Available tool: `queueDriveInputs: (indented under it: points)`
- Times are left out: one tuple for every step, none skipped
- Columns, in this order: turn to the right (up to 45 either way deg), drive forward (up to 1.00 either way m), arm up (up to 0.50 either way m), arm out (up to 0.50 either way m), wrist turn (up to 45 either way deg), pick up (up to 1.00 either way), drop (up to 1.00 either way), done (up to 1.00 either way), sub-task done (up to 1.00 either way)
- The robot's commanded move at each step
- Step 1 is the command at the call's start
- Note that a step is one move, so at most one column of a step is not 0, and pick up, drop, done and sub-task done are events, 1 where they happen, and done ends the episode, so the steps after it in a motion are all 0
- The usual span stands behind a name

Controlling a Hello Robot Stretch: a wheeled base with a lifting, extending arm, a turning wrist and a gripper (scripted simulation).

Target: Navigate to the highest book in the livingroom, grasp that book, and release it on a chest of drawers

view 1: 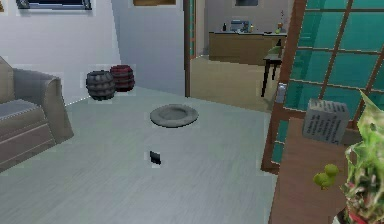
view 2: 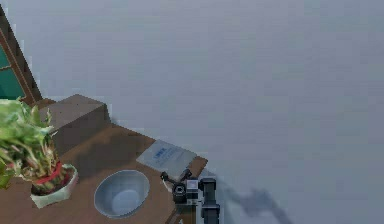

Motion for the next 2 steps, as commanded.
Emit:
queueDriveInputs:
  points:
    - [0.0, 0.0, 0.0, 0.0, 0.0, 1.0, 0.0, 0.0, 0.0]
    - [0.0, 0.0, 0.1, 0.0, 0.0, 0.0, 0.0, 0.0, 0.0]
